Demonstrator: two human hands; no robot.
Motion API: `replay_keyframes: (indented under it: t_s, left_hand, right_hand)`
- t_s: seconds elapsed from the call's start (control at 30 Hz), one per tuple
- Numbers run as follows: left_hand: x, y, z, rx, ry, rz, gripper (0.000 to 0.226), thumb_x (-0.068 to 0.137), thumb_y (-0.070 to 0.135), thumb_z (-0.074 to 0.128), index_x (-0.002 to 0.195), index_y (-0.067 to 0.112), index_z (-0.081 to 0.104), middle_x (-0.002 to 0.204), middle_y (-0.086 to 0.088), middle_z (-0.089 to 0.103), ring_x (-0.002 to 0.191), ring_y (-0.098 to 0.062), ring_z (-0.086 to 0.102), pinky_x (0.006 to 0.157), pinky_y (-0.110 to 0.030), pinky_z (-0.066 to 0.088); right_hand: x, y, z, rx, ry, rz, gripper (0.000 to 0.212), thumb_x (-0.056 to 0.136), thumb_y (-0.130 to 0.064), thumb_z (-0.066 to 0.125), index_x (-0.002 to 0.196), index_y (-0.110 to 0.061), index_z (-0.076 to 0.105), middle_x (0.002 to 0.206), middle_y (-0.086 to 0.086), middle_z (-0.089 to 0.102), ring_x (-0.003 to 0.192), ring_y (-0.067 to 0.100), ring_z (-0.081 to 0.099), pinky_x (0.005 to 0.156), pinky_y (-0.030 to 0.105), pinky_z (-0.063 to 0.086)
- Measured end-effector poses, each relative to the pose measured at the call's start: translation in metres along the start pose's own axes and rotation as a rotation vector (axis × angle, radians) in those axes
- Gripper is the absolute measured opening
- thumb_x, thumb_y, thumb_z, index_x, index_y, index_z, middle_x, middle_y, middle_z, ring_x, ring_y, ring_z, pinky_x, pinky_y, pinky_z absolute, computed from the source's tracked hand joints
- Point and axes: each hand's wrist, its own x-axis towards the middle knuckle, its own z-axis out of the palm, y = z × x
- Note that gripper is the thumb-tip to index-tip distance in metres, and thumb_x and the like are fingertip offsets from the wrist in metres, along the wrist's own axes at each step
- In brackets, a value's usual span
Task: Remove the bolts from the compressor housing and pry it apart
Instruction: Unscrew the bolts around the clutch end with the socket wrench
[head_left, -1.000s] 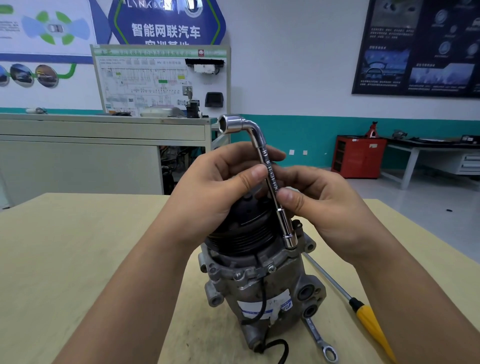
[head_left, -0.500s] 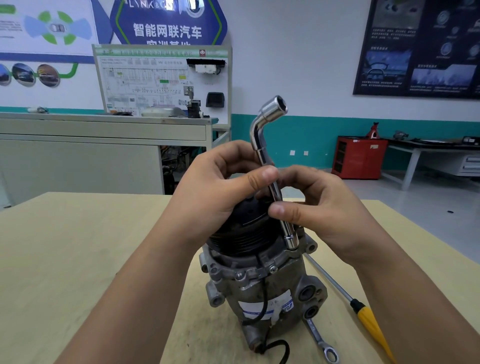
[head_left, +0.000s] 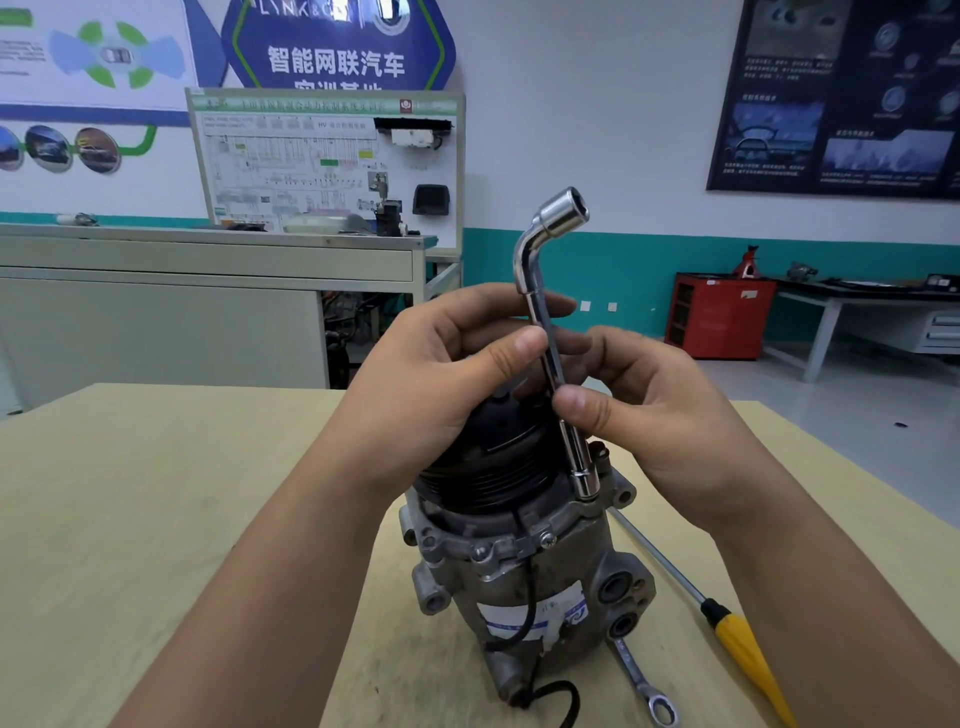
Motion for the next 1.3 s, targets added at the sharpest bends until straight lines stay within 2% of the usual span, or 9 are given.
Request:
replay_keyframes:
  t_s: [0.17, 0.37, 0.53, 0.6, 0.7, 0.77, 0.93, 1.1, 1.3]
  left_hand:
    - [0.0003, 0.0012, 0.0007, 0.014, 0.032, 0.007, 0.017, 0.082, 0.015, 0.061, 0.087, 0.026, 0.073, 0.087, -0.002, 0.076, 0.086, -0.017, 0.072, 0.076, -0.025, 0.056]
    - [0.0020, -0.0017, -0.0008, 0.090, 0.121, 0.014, 0.011, 0.069, 0.024, 0.075, 0.076, 0.030, 0.071, 0.080, -0.002, 0.074, 0.078, -0.018, 0.071, 0.080, -0.035, 0.057]
    - [0.0029, -0.0035, -0.0002, 0.146, 0.155, 0.030, 0.022, 0.058, 0.044, 0.076, 0.076, 0.034, 0.070, 0.077, 0.001, 0.071, 0.083, -0.028, 0.070, 0.085, -0.047, 0.053]
    - [0.0030, -0.0036, -0.0002, 0.158, 0.158, 0.032, 0.022, 0.058, 0.045, 0.076, 0.076, 0.035, 0.069, 0.077, 0.003, 0.070, 0.081, -0.023, 0.070, 0.084, -0.046, 0.053]
    - [0.0022, -0.0021, -0.0020, 0.181, 0.106, 0.027, 0.019, 0.064, 0.043, 0.073, 0.082, 0.037, 0.070, 0.081, 0.006, 0.072, 0.085, -0.015, 0.070, 0.082, -0.035, 0.053]
    - [0.0011, 0.0001, -0.0022, 0.127, 0.034, 0.018, 0.017, 0.074, 0.031, 0.074, 0.090, 0.035, 0.072, 0.088, 0.002, 0.074, 0.089, -0.015, 0.071, 0.082, -0.028, 0.054]
    - [-0.0008, 0.0017, -0.0013, -0.014, -0.049, -0.015, 0.025, 0.084, 0.012, 0.059, 0.097, 0.027, 0.074, 0.093, -0.004, 0.075, 0.087, -0.016, 0.071, 0.077, -0.023, 0.054]
    - [0.0008, -0.0005, -0.0017, 0.075, 0.023, 0.003, 0.016, 0.073, 0.022, 0.073, 0.084, 0.034, 0.073, 0.085, -0.001, 0.075, 0.082, -0.014, 0.070, 0.080, -0.027, 0.054]
    - [0.0023, -0.0010, -0.0026, 0.106, 0.041, 0.015, 0.017, 0.062, 0.038, 0.074, 0.079, 0.036, 0.071, 0.081, 0.004, 0.074, 0.078, -0.011, 0.070, 0.073, -0.022, 0.053]
  right_hand:
    - [0.0002, 0.0011, -0.0011, 0.010, 0.023, 0.041, 0.032, 0.076, -0.022, 0.063, 0.090, 0.006, 0.057, 0.098, 0.007, 0.071, 0.097, 0.022, 0.065, 0.080, 0.032, 0.053]
    - [0.0017, 0.0014, -0.0008, 0.038, 0.025, 0.051, 0.022, 0.078, -0.023, 0.062, 0.085, -0.002, 0.060, 0.102, 0.029, 0.061, 0.087, 0.033, 0.064, 0.070, 0.030, 0.054]
    - [0.0002, 0.0008, 0.0011, 0.007, 0.026, 0.022, 0.011, 0.069, -0.022, 0.071, 0.076, -0.018, 0.064, 0.087, 0.001, 0.067, 0.085, 0.015, 0.065, 0.074, 0.028, 0.056]
    - [-0.0001, 0.0002, 0.0024, 0.006, 0.022, 0.007, 0.010, 0.069, -0.020, 0.071, 0.072, -0.019, 0.062, 0.083, -0.004, 0.066, 0.083, 0.011, 0.064, 0.072, 0.026, 0.055]
    - [0.0016, -0.0002, 0.0028, -0.022, 0.044, 0.000, 0.008, 0.072, -0.023, 0.069, 0.072, -0.017, 0.063, 0.086, 0.002, 0.067, 0.087, 0.013, 0.064, 0.073, 0.024, 0.053]
    - [0.0016, 0.0010, 0.0019, -0.020, 0.056, 0.017, 0.013, 0.073, -0.025, 0.067, 0.078, -0.014, 0.065, 0.090, 0.010, 0.067, 0.087, 0.017, 0.064, 0.073, 0.027, 0.054]
    - [0.0001, 0.0020, 0.0012, 0.012, 0.044, 0.023, 0.019, 0.075, -0.025, 0.064, 0.092, -0.024, 0.071, 0.098, 0.007, 0.070, 0.096, 0.021, 0.065, 0.083, 0.031, 0.054]
    - [0.0019, 0.0028, 0.0013, 0.050, 0.024, 0.029, 0.007, 0.077, -0.025, 0.062, 0.081, -0.023, 0.068, 0.082, -0.003, 0.066, 0.079, 0.011, 0.063, 0.068, 0.023, 0.050]
    - [0.0008, 0.0009, 0.0006, 0.026, 0.010, 0.012, 0.016, 0.072, -0.024, 0.069, 0.083, -0.014, 0.064, 0.084, -0.009, 0.067, 0.083, 0.006, 0.065, 0.070, 0.019, 0.051]
